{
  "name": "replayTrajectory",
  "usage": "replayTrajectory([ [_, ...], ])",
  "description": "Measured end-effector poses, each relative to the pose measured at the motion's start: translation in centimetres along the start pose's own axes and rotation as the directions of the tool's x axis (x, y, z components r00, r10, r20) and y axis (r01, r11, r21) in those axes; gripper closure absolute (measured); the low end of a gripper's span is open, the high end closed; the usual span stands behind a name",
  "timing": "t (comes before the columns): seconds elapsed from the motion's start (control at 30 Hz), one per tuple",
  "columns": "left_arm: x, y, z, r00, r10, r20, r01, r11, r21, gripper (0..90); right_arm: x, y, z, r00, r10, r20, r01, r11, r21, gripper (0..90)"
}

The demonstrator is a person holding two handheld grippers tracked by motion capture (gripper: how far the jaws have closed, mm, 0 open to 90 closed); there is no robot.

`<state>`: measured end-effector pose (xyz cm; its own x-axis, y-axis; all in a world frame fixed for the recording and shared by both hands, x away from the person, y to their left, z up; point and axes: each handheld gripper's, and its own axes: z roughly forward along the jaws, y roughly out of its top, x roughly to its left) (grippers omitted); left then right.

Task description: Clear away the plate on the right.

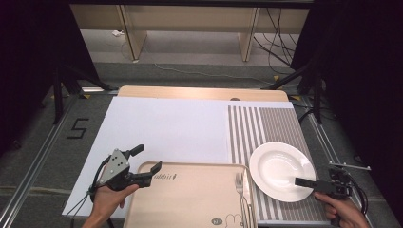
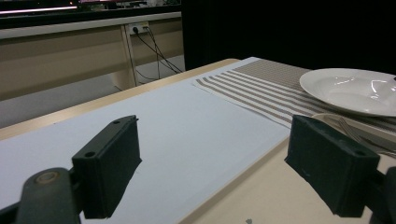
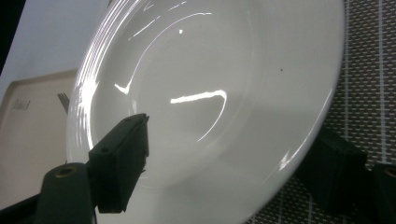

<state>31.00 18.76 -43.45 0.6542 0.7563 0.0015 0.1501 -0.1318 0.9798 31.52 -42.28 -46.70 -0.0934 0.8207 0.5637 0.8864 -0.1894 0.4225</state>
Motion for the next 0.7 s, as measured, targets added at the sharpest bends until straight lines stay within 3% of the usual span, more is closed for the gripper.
replayTrajectory([
  [0.27,0.0,0.0,0.0,1.0,-0.001,-0.001,0.001,1.0,-0.001,16.7,-0.5,0.0,0.3,0.9981,-0.004,-0.061,0.004,1.0,-0.001,27.6],
  [0.33,0.0,0.0,0.0,1.0,0.0,-0.002,0.0,1.0,-0.001,16.7,-0.4,0.0,0.3,0.9974,0.024,-0.068,-0.024,1.0,-0.003,28.7],
  [0.4,0.0,0.0,0.0,1.0,0.0,-0.002,0.0,1.0,-0.001,16.7,-0.7,0.0,0.3,0.9971,0.01,-0.075,-0.011,1.0,-0.006,30.1],
  [0.47,0.0,0.0,0.0,1.0,0.0,-0.001,0.0,1.0,-0.001,16.8,-0.6,0.0,0.3,0.9959,0.041,-0.081,-0.042,0.999,-0.004,31.0],
  [0.5,0.0,0.0,0.0,1.0,0.0,-0.002,0.0,1.0,-0.002,16.7,-0.8,0.0,0.4,0.9969,0.018,-0.077,-0.019,1.0,-0.014,31.4],
  [0.63,0.0,0.0,0.0,1.0,-0.001,-0.001,0.001,1.0,-0.002,16.7,-1.2,-0.1,0.3,0.9953,0.031,-0.091,-0.033,0.999,-0.019,36.6],
  [0.7,0.0,0.0,0.0,1.0,-0.001,-0.001,0.001,1.0,-0.002,16.8,-1.2,-0.1,0.2,0.989,0.092,-0.116,-0.093,0.996,-0.01,39.3],
])
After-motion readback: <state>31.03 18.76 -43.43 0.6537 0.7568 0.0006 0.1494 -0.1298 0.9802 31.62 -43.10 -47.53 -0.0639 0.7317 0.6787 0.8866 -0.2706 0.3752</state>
